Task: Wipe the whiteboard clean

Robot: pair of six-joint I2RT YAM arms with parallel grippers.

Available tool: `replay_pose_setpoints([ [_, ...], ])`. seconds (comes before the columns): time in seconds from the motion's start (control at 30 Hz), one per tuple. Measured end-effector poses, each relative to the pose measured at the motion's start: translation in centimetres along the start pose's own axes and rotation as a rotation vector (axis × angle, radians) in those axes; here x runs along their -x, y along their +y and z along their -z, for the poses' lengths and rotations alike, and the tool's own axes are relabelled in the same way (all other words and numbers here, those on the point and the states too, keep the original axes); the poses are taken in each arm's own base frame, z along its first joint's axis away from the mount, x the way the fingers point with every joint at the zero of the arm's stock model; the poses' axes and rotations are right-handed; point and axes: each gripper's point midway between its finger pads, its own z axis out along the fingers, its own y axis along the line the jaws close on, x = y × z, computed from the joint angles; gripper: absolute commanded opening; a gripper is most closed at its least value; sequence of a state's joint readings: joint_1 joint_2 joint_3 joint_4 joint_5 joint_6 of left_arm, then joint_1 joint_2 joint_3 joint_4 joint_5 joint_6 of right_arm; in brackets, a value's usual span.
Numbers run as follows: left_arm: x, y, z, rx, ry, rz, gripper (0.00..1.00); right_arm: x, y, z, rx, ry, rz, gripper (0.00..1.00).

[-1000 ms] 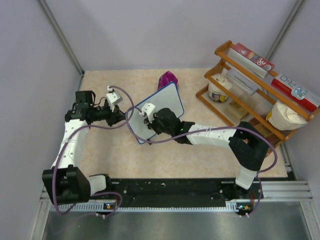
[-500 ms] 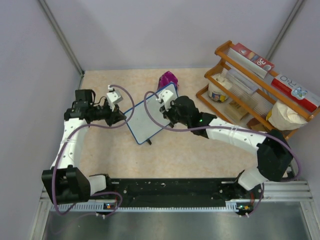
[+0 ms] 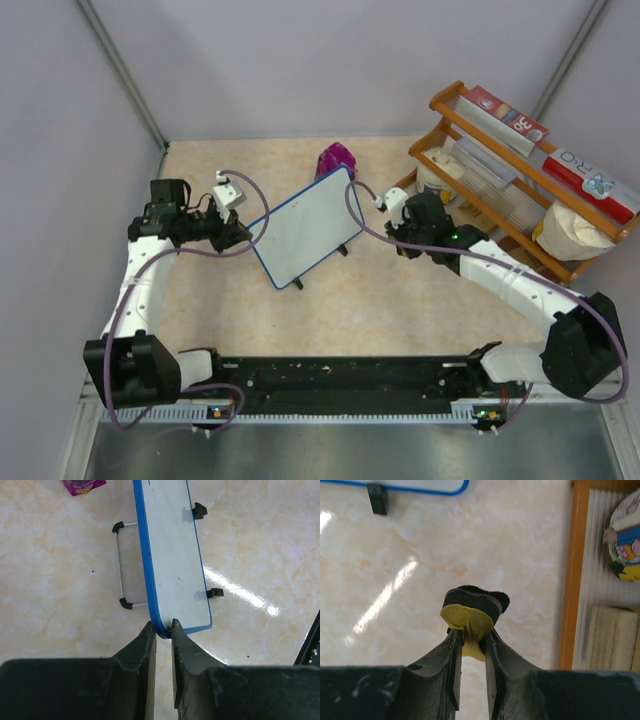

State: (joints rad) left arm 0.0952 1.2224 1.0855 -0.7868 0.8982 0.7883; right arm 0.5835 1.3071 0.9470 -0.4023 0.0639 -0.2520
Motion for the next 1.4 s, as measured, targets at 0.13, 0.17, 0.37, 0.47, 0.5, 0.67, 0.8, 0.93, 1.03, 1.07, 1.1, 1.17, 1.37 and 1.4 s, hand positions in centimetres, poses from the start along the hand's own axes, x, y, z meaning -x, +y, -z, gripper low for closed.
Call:
replay_pose_setpoints([
  [0.13, 0.0, 0.0, 0.0, 0.002, 0.001, 0.000, 0.06, -3.0, -0.6, 1.2, -0.003, 0.068, 0.024, 0.00],
  [0.17, 0.0, 0.1, 0.0, 0.003, 0.001, 0.001, 0.08, -3.6, -0.5, 1.3, 0.006, 0.083, 0.031, 0.00],
  [0.37, -0.1, 0.5, -0.1, 0.021, 0.009, 0.009, 0.16, -6.6, -0.3, 1.3, 0.026, 0.164, 0.045, 0.00],
  [0.47, -0.3, 0.8, -0.1, 0.029, 0.014, 0.016, 0.20, -7.4, -0.2, 1.3, 0.031, 0.187, 0.042, 0.00],
  [0.5, -0.3, 0.9, -0.1, 0.033, 0.015, 0.016, 0.21, -7.5, -0.1, 1.3, 0.034, 0.191, 0.041, 0.00],
  [0.67, -0.7, 1.6, -0.3, 0.063, 0.028, 0.002, 0.27, -8.0, 0.1, 0.9, 0.047, 0.212, 0.038, 0.00],
  [0.8, -1.2, 2.3, -0.4, 0.087, 0.044, -0.007, 0.29, -8.2, 0.2, 0.8, 0.055, 0.224, 0.038, 0.00],
  [0.93, -1.7, 2.8, -0.6, 0.104, 0.057, -0.011, 0.33, -8.2, 0.2, 0.8, 0.056, 0.224, 0.036, 0.00],
  [1.03, -2.0, 3.1, -0.6, 0.115, 0.068, -0.017, 0.33, -8.3, 0.3, 0.8, 0.056, 0.224, 0.035, 0.00],
  [1.07, -2.1, 3.2, -0.6, 0.118, 0.071, -0.021, 0.33, -8.3, 0.2, 0.8, 0.056, 0.225, 0.035, 0.00],
  [1.1, -2.2, 3.3, -0.6, 0.121, 0.073, -0.021, 0.33, -8.3, 0.2, 0.8, 0.056, 0.225, 0.034, 0.00],
  [1.17, -2.2, 3.4, -0.7, 0.124, 0.074, -0.027, 0.33, -8.3, 0.2, 0.8, 0.055, 0.227, 0.032, 0.00],
  [1.37, -2.4, 3.6, -0.7, 0.134, 0.081, -0.037, 0.34, -8.9, 0.3, 0.9, 0.059, 0.242, 0.028, 0.00],
  [1.4, -2.5, 3.6, -0.7, 0.135, 0.082, -0.040, 0.35, -9.0, 0.3, 0.9, 0.060, 0.247, 0.028, 0.00],
])
